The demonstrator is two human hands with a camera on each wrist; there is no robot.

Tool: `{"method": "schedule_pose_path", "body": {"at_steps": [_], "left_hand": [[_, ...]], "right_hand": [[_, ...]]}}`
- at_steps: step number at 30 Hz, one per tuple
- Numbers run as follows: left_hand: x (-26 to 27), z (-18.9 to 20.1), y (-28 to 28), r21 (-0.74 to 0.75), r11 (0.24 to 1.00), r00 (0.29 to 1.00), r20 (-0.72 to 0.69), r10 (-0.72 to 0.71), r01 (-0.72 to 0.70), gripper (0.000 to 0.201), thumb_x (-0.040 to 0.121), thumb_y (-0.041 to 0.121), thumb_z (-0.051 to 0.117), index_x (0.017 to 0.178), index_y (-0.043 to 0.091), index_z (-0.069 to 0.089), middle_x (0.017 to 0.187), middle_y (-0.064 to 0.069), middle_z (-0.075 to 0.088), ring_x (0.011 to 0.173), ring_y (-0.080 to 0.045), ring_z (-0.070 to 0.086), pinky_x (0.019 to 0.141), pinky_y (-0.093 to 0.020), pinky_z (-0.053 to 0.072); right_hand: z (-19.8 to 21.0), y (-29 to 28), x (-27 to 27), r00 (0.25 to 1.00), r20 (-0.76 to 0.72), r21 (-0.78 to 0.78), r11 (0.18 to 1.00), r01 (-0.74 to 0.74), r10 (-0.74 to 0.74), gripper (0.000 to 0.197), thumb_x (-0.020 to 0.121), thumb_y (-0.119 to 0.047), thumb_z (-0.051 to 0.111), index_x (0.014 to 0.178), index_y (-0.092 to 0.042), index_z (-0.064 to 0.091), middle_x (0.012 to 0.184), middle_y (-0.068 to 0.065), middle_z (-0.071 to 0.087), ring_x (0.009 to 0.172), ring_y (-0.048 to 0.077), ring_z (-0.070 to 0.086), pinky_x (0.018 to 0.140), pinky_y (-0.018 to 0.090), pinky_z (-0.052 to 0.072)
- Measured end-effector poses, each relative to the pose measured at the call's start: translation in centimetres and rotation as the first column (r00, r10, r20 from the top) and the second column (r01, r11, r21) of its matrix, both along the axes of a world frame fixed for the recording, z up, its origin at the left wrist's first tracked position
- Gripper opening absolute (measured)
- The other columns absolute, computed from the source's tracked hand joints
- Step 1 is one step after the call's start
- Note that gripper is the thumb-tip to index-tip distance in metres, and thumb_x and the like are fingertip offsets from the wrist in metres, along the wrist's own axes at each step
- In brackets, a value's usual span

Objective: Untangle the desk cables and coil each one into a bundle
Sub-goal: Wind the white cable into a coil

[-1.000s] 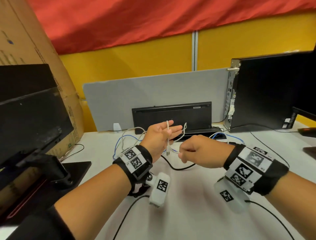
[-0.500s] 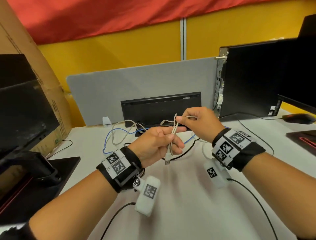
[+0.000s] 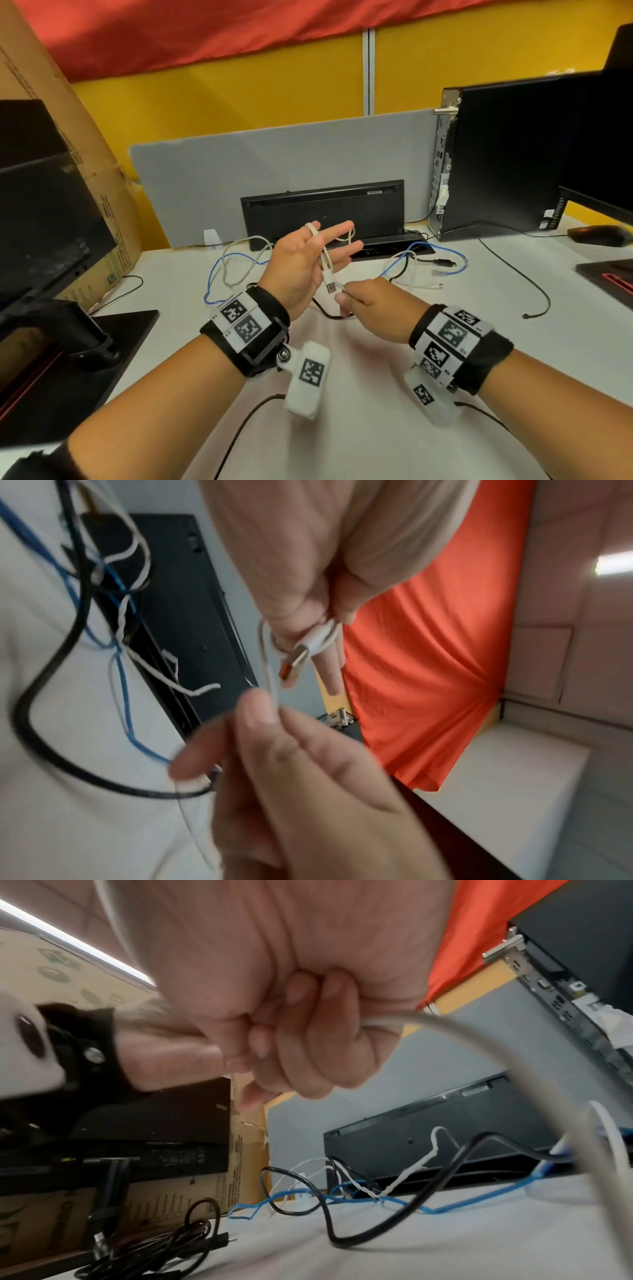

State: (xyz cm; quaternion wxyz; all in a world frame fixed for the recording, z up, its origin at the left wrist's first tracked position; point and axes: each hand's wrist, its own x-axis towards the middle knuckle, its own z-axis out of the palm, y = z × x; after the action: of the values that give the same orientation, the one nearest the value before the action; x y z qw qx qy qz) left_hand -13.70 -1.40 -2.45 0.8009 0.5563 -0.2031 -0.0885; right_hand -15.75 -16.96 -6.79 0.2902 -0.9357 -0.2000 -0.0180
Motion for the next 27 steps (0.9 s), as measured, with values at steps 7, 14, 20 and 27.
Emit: {"method": "schedule_pose_path", "body": {"at_steps": [7,14,20,27], "left_hand": [[0.5,-0.8,1.3,0.41,0.904,0.989,0.125,0.077,-0.122,0.035,0.105,0.008,0.033,0.138,0.009,0.043,0.13,-0.004,0.063,0.1,-0.018,0.07,0.094,-0.042,0.05],[-0.7,-0.8,1.6,0.516,0.836,0.979,-0.018,-0.205,0.184,0.038,0.101,-0.003,0.032,0.132,0.004,0.053,0.121,-0.021,0.066,0.101,-0.044,0.067,0.1,-0.051,0.044],[-1.2,-0.5,1.5,0.476,0.819,0.941,-0.06,-0.333,0.32,0.036,0.102,0.002,0.037,0.137,0.006,0.043,0.106,-0.017,0.072,0.076,-0.027,0.072,0.077,-0.034,0.057],[-1.5,-0.3,1.2,0.227,0.875,0.903,-0.067,-0.425,0.428,0.047,0.092,0.003,0.044,0.138,-0.005,0.042,0.076,-0.009,0.065,0.052,-0.013,0.052,0.1,-0.066,0.04]], "right_hand": [[3.3,-0.3,-1.6,0.987,0.132,-0.086,0.993,-0.082,0.093,0.029,0.096,-0.03,0.048,0.071,-0.03,0.061,0.066,-0.004,0.06,0.057,0.007,0.051,0.059,0.03,0.045],[6.5,-2.3,0.5,0.957,0.28,0.103,0.994,0.044,-0.071,0.028,0.081,-0.045,0.071,0.065,-0.023,0.063,0.06,-0.011,0.062,0.062,0.005,0.057,0.06,0.028,0.047],[6.6,-3.9,2.1,0.93,0.327,0.211,0.972,0.103,-0.17,0.015,0.073,-0.044,0.077,0.072,-0.03,0.073,0.069,-0.012,0.065,0.073,0.003,0.06,0.069,0.031,0.052],[4.0,-3.9,2.9,0.886,0.344,0.378,0.909,0.173,-0.312,0.009,0.086,-0.035,0.068,0.083,-0.032,0.076,0.073,-0.015,0.067,0.074,0.002,0.062,0.073,0.029,0.052]]}}
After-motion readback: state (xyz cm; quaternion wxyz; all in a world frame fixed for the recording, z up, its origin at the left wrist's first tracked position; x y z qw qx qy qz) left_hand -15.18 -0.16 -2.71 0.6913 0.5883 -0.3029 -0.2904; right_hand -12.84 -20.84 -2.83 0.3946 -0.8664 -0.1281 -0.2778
